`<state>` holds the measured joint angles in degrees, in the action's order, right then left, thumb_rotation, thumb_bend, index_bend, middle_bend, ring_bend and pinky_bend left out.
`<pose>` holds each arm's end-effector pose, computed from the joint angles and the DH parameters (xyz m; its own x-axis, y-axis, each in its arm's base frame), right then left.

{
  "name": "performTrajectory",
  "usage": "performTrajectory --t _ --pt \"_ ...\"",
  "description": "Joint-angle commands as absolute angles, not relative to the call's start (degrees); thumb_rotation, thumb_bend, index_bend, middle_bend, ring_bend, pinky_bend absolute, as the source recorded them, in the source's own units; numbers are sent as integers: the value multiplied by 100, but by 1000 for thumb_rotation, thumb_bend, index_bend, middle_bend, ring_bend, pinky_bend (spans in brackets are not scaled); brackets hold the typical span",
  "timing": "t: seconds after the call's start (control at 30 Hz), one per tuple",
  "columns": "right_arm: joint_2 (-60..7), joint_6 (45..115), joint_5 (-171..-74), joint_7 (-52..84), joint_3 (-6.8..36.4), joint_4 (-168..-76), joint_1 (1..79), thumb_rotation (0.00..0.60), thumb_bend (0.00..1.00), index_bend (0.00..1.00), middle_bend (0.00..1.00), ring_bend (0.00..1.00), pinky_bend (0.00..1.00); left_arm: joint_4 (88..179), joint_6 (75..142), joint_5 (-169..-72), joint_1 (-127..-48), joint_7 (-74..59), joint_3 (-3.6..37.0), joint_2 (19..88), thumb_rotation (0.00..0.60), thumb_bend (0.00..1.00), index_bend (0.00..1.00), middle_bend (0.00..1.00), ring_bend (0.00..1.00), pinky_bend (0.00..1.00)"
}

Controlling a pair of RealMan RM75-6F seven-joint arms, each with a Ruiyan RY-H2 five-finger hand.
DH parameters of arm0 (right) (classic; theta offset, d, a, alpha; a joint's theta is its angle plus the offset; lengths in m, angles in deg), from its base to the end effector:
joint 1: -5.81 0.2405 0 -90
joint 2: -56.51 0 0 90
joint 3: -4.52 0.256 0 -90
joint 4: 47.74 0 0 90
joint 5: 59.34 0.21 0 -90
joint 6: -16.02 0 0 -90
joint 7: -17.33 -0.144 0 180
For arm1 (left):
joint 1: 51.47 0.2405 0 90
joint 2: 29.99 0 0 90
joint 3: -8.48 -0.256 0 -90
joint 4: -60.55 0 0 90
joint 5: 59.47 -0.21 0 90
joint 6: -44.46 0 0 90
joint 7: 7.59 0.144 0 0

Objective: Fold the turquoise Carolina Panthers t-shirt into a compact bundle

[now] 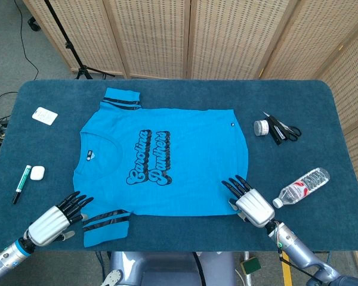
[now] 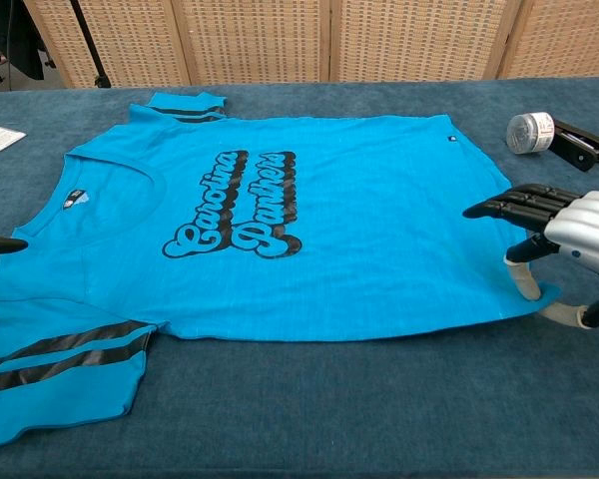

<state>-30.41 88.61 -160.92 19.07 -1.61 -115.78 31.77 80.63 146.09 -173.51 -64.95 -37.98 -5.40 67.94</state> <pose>-0.2572 -0.2450 0.0003 0.5990 -0.1267 0.7907 -0.6768 -0.6078 0.4153 -0.3494 0.1837 0.0422 0.5416 0.1124 0.8331 0.6195 -0.7232 -0.3052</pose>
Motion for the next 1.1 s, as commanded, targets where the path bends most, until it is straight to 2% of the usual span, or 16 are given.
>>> performTrajectory --t 0.03,0.6,1.1 --pt "-3043 8854 -16087 1904 -161 -11572 3177 600 440 652 74 0 0 7926 14661 -17324 -6519 -3883 -594 6922 600 128 430 0 0 0" --pt "-3021 8876 -16062 1905 -142 -11595 3171 600 440 652 75 0 0 7439 14409 -17156 -6608 -3973 -769 7224 600 139 453 0 0 0" --pt "-3006 8869 -16056 1920 -144 -11617 3171 600 440 654 75 0 0 7408 14302 -17021 -6720 -3968 -848 7354 600 164 454 0 0 0"
